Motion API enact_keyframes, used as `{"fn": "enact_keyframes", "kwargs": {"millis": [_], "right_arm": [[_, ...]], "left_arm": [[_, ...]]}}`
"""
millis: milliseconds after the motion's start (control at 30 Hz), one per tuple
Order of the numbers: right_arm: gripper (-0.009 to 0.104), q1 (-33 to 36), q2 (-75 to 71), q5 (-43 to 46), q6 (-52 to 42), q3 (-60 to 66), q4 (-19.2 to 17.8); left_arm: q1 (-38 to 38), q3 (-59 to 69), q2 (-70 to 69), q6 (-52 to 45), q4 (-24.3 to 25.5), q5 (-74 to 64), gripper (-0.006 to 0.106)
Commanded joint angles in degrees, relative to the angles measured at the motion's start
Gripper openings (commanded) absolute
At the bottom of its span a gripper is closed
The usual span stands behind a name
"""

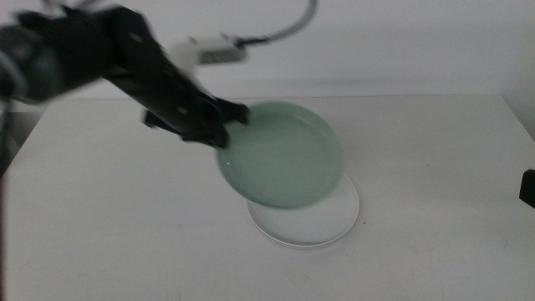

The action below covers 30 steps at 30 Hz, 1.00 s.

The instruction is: Stack the three bowls on top of each other.

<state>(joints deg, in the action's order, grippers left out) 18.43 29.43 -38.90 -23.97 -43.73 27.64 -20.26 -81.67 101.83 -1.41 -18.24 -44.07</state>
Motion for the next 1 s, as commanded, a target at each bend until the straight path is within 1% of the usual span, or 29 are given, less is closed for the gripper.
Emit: {"fn": "enact_keyframes", "kwargs": {"millis": [0, 133, 300, 400, 433, 500, 533, 600, 667, 733, 767, 833, 967], "right_arm": [[0.055, 0.1, 0.4, 4.0, -0.2, -1.3, 0.5], [0.055, 0.1, 0.4, 4.0, -0.2, -1.3, 0.5], [0.055, 0.1, 0.4, 4.0, -0.2, -1.3, 0.5], [0.055, 0.1, 0.4, 4.0, -0.2, -1.3, 0.5], [0.055, 0.1, 0.4, 4.0, -0.2, -1.3, 0.5], [0.055, 0.1, 0.4, 4.0, -0.2, -1.3, 0.5], [0.055, 0.1, 0.4, 4.0, -0.2, -1.3, 0.5], [0.055, 0.1, 0.4, 4.0, -0.2, -1.3, 0.5], [0.055, 0.1, 0.4, 4.0, -0.2, -1.3, 0.5], [0.055, 0.1, 0.4, 4.0, -0.2, -1.3, 0.5], [0.055, 0.1, 0.4, 4.0, -0.2, -1.3, 0.5], [0.055, 0.1, 0.4, 4.0, -0.2, -1.3, 0.5], [0.055, 0.1, 0.4, 4.0, -0.2, -1.3, 0.5]], "left_arm": [[-2.5, -1.6, -0.5, 2.5, -0.6, 4.3, 0.000], [-4.8, -1.6, 3.4, 3.0, -0.6, 6.5, 0.000], [-5.1, -1.6, 7.6, 3.0, -1.2, 8.7, 0.001], [-5.1, -1.6, 8.6, 2.7, -0.9, 9.2, 0.006], [-5.1, -1.6, 8.7, 2.4, -0.8, 9.2, 0.011], [-5.1, -1.8, 8.5, 0.8, -0.7, 9.0, 0.026], [-5.0, -1.9, 8.4, -0.3, -0.7, 8.9, 0.037], [-4.7, -2.4, 7.8, -1.5, -0.2, 7.9, 0.063], [-3.6, -3.5, 6.6, -1.3, 1.5, 5.9, 0.087], [-1.6, -5.6, 5.0, -0.7, 2.5, 3.1, 0.103], [-0.3, -6.9, 4.0, -0.1, 2.6, 1.1, 0.105], [2.6, -9.3, 1.8, 0.3, 2.9, -2.7, 0.105], [7.7, -13.4, -2.1, 0.3, 5.5, -10.2, 0.105]]}}
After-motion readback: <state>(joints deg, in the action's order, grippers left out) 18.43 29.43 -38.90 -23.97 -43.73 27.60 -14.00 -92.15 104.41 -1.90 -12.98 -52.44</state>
